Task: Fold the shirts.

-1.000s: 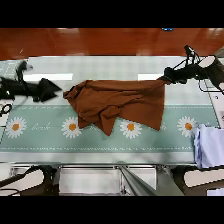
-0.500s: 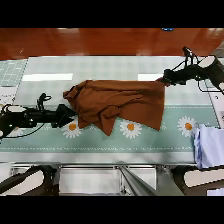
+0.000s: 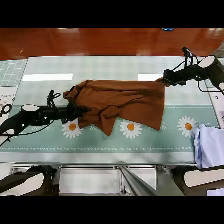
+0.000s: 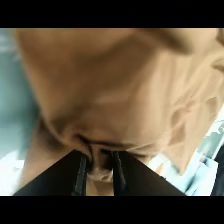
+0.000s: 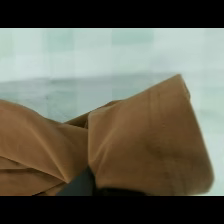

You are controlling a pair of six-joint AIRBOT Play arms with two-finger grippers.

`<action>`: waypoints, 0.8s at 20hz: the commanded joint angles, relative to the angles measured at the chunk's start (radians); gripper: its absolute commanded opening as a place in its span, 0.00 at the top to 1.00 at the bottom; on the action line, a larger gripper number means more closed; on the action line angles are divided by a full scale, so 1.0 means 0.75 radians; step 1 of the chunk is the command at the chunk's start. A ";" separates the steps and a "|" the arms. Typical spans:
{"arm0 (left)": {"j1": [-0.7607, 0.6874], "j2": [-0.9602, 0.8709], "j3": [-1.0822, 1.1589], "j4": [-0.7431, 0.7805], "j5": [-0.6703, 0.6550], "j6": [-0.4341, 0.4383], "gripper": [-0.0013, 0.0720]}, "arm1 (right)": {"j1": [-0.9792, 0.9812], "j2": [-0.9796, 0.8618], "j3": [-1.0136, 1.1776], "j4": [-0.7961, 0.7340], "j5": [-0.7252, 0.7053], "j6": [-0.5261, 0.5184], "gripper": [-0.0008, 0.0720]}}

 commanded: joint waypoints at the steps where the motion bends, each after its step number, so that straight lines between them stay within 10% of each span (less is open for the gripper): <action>1: -0.015 -0.004 0.066 -0.025 -0.044 0.033 0.75 | 0.001 -0.001 0.001 0.000 0.007 0.001 0.95; 6: 0.019 -0.004 0.169 0.010 -0.138 0.072 0.96 | 0.001 -0.001 0.001 0.000 0.020 0.001 0.95; 16: 0.174 0.046 1.078 0.010 -0.308 0.006 0.96 | -0.017 0.239 0.506 -0.004 0.219 -0.017 0.95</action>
